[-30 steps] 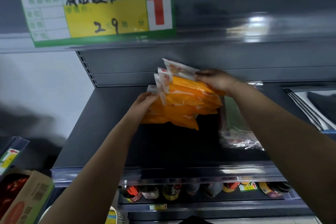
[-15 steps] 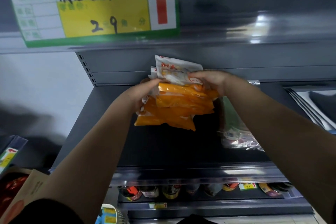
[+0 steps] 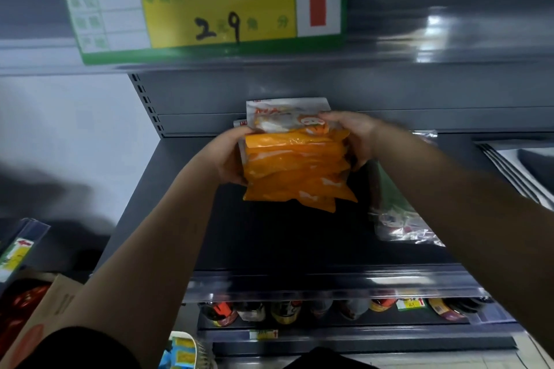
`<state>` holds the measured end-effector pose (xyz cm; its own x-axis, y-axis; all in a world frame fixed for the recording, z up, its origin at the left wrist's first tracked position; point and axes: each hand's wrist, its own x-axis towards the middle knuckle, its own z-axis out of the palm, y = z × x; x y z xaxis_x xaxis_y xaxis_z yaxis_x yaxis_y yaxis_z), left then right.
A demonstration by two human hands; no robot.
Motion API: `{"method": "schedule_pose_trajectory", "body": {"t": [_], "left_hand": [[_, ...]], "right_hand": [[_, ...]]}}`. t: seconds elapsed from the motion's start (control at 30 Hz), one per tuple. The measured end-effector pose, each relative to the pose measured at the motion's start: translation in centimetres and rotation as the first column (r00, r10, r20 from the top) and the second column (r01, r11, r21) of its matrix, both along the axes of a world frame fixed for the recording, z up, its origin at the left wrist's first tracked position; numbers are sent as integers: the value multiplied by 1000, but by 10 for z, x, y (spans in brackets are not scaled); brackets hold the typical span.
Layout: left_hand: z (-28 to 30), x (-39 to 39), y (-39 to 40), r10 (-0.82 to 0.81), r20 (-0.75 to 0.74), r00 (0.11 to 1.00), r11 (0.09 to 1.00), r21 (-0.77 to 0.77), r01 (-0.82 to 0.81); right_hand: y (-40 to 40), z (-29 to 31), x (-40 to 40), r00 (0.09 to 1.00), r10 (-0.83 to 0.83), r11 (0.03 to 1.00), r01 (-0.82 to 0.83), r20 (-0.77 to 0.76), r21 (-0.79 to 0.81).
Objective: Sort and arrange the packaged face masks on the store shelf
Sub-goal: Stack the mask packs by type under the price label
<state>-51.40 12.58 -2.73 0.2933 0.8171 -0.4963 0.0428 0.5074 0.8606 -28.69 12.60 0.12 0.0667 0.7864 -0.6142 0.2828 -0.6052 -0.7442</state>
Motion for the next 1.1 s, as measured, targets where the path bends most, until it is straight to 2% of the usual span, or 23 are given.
{"method": "schedule_pose_trajectory", "body": {"t": [0.13,0.23,0.37,0.5,0.73,0.8,0.9,1.03,1.1], "left_hand": [[1,4,10,7,-29,1000,1000,30,-7],[3,8,18,-9,-55,998,1000,4,9],[3,11,21,-47,-55,997,998,36,49],[2,10,20,-20,-3,1000,999,38,20],[-1,-12,11,-90,-25,996,994,-70,89],[-5,-18,2,-88,-41,995,995,-59,85],[-9,-16,-11,-50,41,998,998,-38,51],[-7,-3,-20,119,101,988,991,-65,-113],[-6,0,-21,135,116,984,989,-74,-127]], "right_hand": [[-5,-7,-1,999,-13,1000,13,-52,1],[-1,-10,1,987,-88,995,94,-134,35],[4,-9,-4,914,-72,983,132,-400,125],[4,-7,-11,853,-55,981,144,-518,133],[-9,-13,3,893,11,996,32,-449,89],[-14,-13,3,896,32,996,7,-444,86],[-20,-14,-3,897,52,995,-9,-439,100],[-28,-10,-18,913,46,992,6,-406,128],[-29,-8,-20,917,29,991,25,-397,130]]}}
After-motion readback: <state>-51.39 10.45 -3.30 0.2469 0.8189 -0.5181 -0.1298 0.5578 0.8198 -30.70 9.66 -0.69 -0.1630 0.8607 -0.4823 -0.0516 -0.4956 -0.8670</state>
